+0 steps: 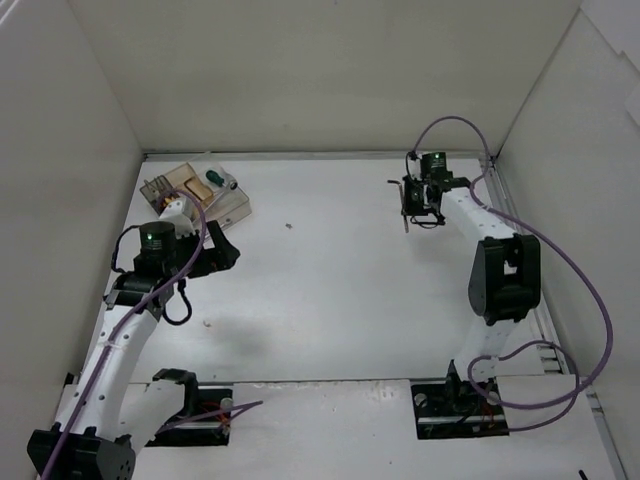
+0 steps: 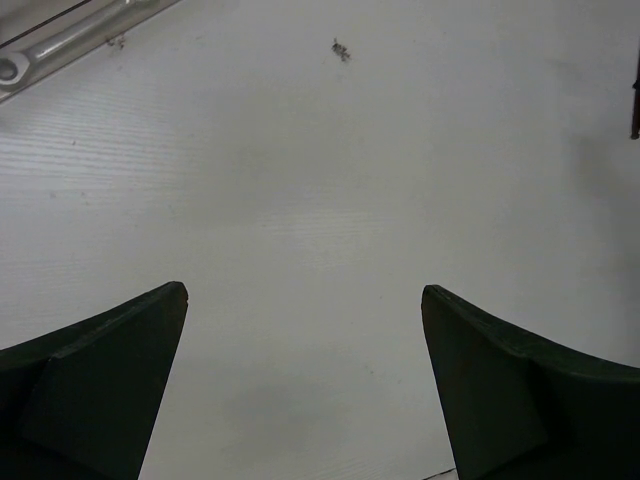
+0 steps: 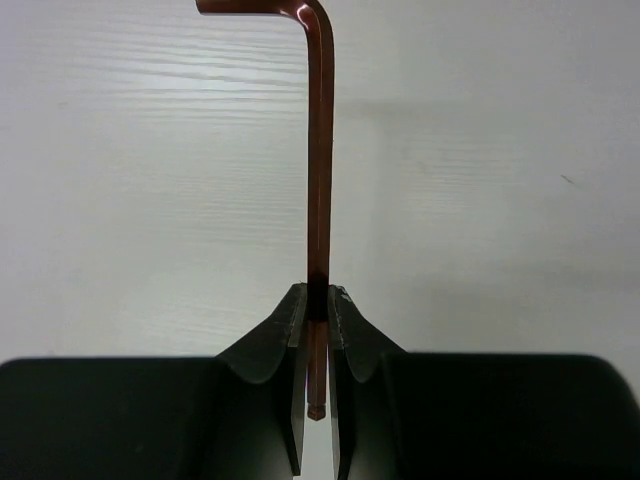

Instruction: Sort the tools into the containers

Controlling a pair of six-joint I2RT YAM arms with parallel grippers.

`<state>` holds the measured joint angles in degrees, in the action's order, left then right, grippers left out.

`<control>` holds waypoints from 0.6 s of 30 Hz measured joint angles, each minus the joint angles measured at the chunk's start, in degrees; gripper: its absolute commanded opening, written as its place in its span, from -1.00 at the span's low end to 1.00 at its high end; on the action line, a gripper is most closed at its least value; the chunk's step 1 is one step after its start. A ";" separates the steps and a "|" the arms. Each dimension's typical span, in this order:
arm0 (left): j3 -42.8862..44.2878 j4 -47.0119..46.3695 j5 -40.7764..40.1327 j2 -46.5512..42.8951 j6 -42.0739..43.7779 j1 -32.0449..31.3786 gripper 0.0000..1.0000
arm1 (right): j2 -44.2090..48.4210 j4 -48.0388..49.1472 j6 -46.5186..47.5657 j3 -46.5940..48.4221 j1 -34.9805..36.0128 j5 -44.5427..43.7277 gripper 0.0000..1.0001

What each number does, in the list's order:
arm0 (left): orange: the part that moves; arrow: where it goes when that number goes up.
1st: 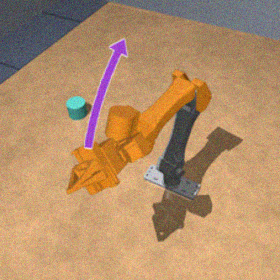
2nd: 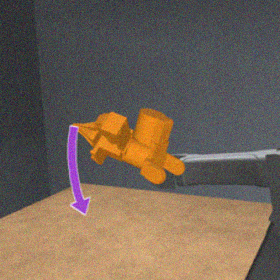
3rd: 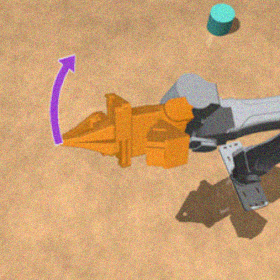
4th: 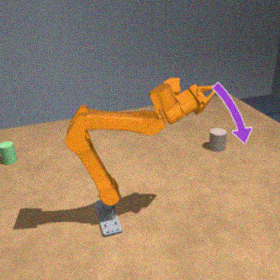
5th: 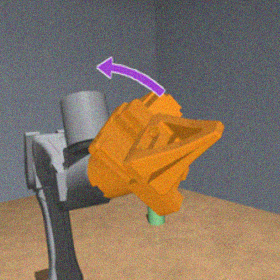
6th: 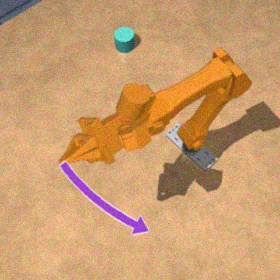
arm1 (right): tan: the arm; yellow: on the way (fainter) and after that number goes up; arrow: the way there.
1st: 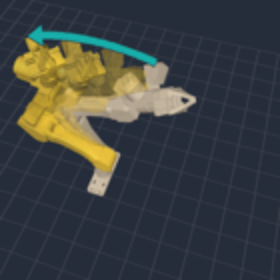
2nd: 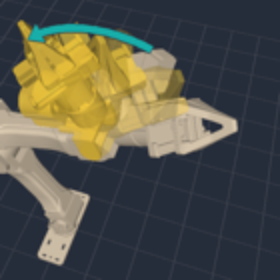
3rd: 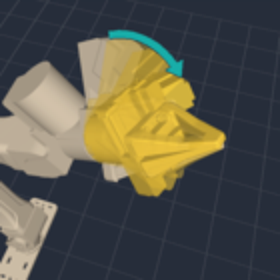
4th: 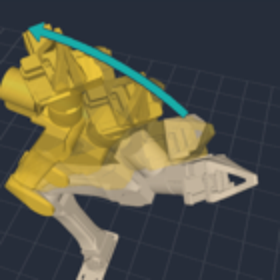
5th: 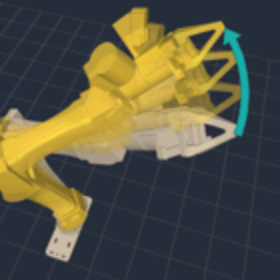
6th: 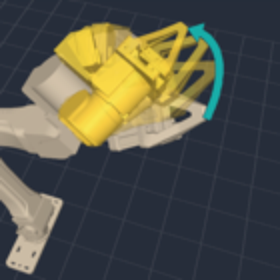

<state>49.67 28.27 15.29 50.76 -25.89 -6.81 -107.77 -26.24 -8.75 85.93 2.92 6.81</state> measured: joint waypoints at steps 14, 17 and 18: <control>8.55 -13.03 9.70 10.60 -12.96 -5.27 0.88 | 15.30 8.41 -2.89 -7.58 23.61 5.95 -1.00; 11.63 -15.19 10.40 13.92 -14.67 -7.41 0.85 | 16.79 8.81 -3.41 -7.63 28.17 6.95 -1.00; 12.24 -15.76 10.47 14.73 -15.13 -8.04 0.84 | 17.38 8.94 -3.48 -7.72 29.31 7.19 -1.00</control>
<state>61.91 12.51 25.76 65.49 -41.01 -14.85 -90.39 -17.30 -12.23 78.22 32.23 14.00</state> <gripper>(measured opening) 0.929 0.065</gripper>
